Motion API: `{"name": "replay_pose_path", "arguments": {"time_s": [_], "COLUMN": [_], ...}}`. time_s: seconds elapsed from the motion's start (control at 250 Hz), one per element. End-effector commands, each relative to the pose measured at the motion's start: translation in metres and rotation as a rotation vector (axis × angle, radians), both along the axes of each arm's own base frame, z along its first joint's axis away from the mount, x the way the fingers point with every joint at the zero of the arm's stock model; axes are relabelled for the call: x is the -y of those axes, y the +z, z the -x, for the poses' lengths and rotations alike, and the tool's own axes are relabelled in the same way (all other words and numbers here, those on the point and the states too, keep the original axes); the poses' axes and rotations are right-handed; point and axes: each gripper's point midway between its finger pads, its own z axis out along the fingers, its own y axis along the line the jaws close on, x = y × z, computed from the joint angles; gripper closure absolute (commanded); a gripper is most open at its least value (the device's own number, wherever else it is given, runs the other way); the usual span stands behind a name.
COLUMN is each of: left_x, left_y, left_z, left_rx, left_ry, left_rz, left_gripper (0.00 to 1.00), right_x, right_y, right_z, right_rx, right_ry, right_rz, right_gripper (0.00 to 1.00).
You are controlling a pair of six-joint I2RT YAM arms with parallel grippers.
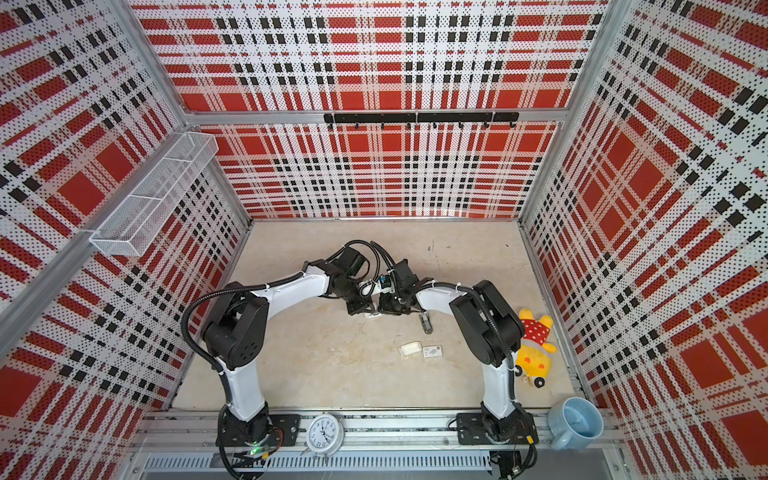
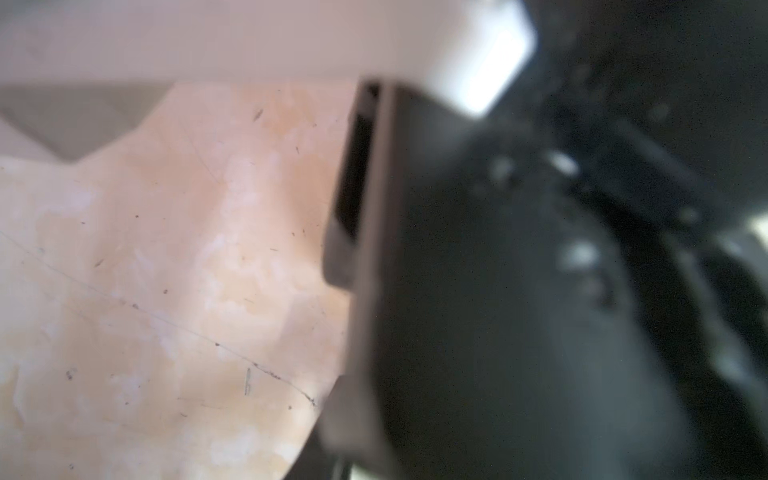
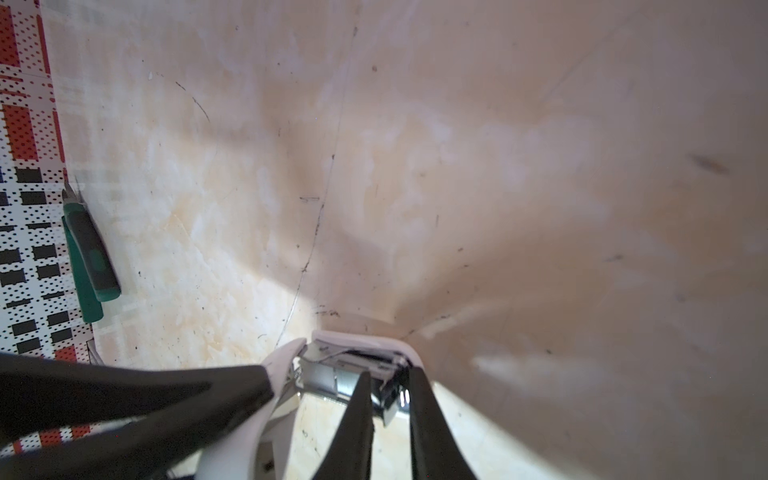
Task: Load the staples into the stapler
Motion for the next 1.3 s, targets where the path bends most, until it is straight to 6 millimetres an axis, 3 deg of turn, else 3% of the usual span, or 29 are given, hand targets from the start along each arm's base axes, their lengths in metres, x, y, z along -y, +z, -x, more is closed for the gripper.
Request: {"name": "replay_pose_path", "arguments": {"time_s": [0.0, 0.284, 0.536, 0.784, 1.012, 1.293], "left_x": [0.008, 0.012, 0.015, 0.014, 0.013, 0.013], "left_y": [-0.001, -0.005, -0.010, -0.013, -0.013, -0.016], "left_z": [0.014, 0.016, 0.019, 0.021, 0.023, 0.021], "left_rx": [-0.052, -0.062, -0.054, -0.056, -0.052, -0.050], "left_ry": [-0.046, -0.056, -0.075, -0.081, -0.089, -0.091], "left_rz": [0.012, 0.001, -0.028, -0.039, -0.046, -0.058], "left_gripper": [0.81, 0.80, 0.80, 0.80, 0.81, 0.81], "right_x": [-0.001, 0.001, 0.032, 0.042, 0.045, 0.076], "right_y": [0.018, 0.029, 0.036, 0.066, 0.079, 0.118], "right_z": [-0.011, -0.017, -0.023, -0.033, -0.046, -0.072], "right_rx": [0.052, 0.067, 0.078, 0.127, 0.151, 0.215], "right_ry": [-0.024, -0.052, -0.160, -0.167, -0.190, -0.266], "right_rz": [-0.045, -0.093, -0.089, -0.092, -0.110, -0.095], "right_gripper": [0.80, 0.79, 0.80, 0.80, 0.80, 0.81]}}
